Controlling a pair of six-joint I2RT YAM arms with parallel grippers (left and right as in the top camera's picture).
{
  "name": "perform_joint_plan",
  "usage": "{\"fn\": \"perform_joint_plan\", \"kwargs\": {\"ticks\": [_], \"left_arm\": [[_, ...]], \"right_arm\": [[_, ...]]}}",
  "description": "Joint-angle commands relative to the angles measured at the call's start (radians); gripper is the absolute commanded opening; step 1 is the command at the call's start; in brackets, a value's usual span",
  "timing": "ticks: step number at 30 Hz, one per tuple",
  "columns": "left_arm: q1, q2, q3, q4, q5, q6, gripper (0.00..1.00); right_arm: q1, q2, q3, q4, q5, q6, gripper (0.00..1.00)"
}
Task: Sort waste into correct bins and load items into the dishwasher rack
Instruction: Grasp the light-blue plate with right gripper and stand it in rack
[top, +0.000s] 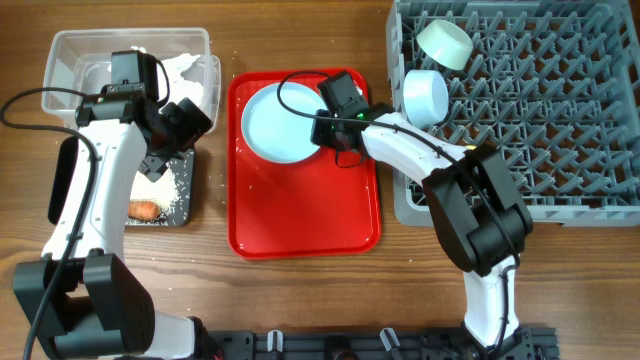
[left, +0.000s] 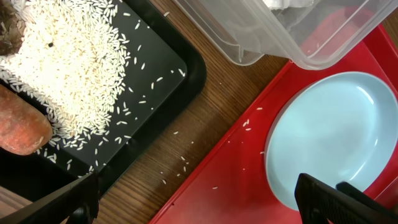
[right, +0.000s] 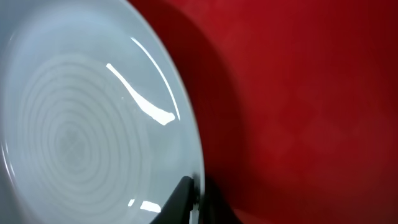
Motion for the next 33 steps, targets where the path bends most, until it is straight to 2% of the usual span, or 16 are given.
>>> {"fn": "perform_joint_plan", "kwargs": {"ticks": [1, 7, 12, 15, 22, 26, 33], "left_arm": [[0.002, -0.019, 0.011, 0.0, -0.014, -0.006, 1.0], [0.002, -0.019, 0.011, 0.0, -0.013, -0.006, 1.0], [0.002, -0.019, 0.011, -0.001, -0.014, -0.006, 1.0], [0.002, -0.019, 0.011, 0.0, -0.013, -0.006, 1.0], [0.002, -0.019, 0.011, 0.0, -0.014, -0.006, 1.0], [0.002, -0.019, 0.011, 0.0, -0.014, -0.006, 1.0], [0.002, -0.019, 0.011, 0.0, -0.013, -0.006, 1.0]], "right_arm": [[0.001, 0.037, 0.046, -0.081, -0.013, 0.003, 0.04], [-0.035, -0.043, 0.148, -0.274, 0.012, -0.147, 0.04], [-0.098, -0.223, 0.175, -0.289, 0.076, -0.249, 0.04], [-0.114, -0.346, 0.176, -0.291, 0.213, -0.318, 0.04], [-0.207, -0.64, 0.176, -0.259, 0.773, -0.507, 0.04], [-0.299, -0.66, 0.175, -0.183, 1.028, -0.764, 0.04], [-0.473, -0.576, 0.167, -0.053, 1.053, -0.997, 0.05]]}}
